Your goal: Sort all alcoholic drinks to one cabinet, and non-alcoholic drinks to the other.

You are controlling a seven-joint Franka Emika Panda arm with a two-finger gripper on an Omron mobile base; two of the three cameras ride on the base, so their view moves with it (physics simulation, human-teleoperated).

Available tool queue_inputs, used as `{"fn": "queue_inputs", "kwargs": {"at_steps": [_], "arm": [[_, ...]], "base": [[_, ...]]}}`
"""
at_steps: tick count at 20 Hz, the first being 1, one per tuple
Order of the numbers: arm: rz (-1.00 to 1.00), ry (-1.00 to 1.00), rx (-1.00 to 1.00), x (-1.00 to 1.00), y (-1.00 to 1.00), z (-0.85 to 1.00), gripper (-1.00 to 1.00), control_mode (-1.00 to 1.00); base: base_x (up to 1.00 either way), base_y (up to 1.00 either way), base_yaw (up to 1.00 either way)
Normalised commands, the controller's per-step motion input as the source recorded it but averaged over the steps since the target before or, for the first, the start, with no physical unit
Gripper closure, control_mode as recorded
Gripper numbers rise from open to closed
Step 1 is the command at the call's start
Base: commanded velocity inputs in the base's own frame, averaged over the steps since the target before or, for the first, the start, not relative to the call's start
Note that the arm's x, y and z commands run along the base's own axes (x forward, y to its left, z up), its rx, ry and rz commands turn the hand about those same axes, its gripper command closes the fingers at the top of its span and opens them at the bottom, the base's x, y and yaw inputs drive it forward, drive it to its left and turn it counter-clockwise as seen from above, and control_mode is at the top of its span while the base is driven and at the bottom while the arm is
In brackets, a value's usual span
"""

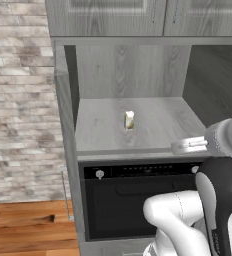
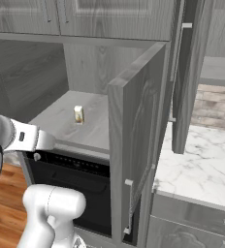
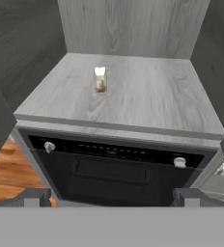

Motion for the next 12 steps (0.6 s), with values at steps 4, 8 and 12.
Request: {"fn": "queue_inputs", "kwargs": {"at_steps": [4, 8, 12], "arm": [[0.0, -0.04, 0.0, -0.08, 0.0, 0.0, -1.0, -1.0], [0.0, -0.01, 0.0, -0.03, 0.0, 0.0, -1.0, -1.0], [0.0, 0.0, 0.0, -0.01, 0.0, 0.0, -1.0, -1.0]], "base": [[0.0, 0.0, 0.0], [0.0, 0.0, 0.0], [0.0, 0.0, 0.0]]}}
